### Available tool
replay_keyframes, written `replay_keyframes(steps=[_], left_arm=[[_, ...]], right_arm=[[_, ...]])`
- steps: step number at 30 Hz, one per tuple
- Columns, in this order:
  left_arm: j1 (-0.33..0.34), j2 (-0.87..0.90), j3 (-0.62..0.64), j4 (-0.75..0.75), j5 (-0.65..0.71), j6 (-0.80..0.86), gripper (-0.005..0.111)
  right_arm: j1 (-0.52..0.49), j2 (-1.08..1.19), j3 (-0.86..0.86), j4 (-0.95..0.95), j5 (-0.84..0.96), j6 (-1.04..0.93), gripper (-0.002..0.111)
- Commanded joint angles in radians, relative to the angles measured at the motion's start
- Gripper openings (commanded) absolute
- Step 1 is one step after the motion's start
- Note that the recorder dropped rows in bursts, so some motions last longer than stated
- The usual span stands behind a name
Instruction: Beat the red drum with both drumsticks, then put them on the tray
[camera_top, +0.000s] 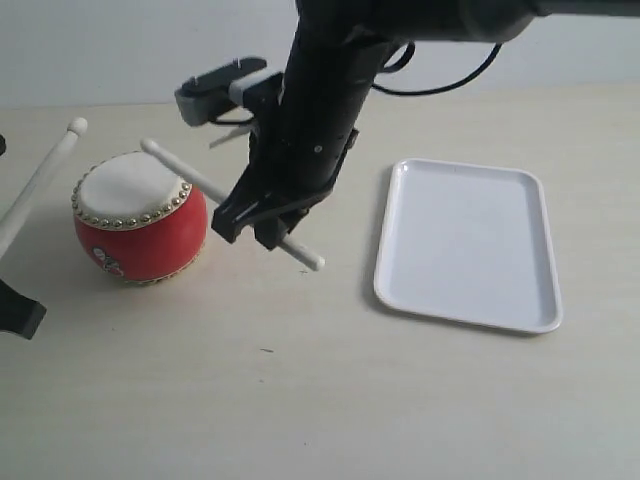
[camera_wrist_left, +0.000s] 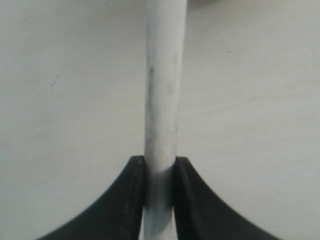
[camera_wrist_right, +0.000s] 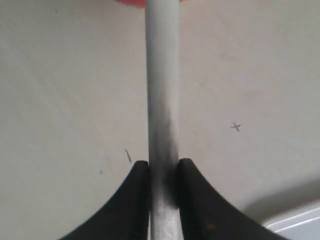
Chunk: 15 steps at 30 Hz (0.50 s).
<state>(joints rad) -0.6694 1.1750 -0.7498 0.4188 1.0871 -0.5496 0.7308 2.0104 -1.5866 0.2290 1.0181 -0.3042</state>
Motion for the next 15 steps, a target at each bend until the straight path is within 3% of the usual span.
replay_keyframes(steps=[1,9,15], left_arm=[[0.002,-0.005,-0.006,0.013,-0.014,-0.004,0.000],[0.002,0.071,-0.006,0.013,-0.128,0.029,0.000],[0.049,0.269,-0.006,0.009,-0.158,0.034,0.000]], right_arm=[[0.001,0.075,-0.025,-0.023,0.102,-0.017,0.000],[0.001,-0.094,-0.099,-0.020,0.173,0.035,0.000],[0.001,-0.257,-0.095,-0.012,0.182,0.042,0.000]])
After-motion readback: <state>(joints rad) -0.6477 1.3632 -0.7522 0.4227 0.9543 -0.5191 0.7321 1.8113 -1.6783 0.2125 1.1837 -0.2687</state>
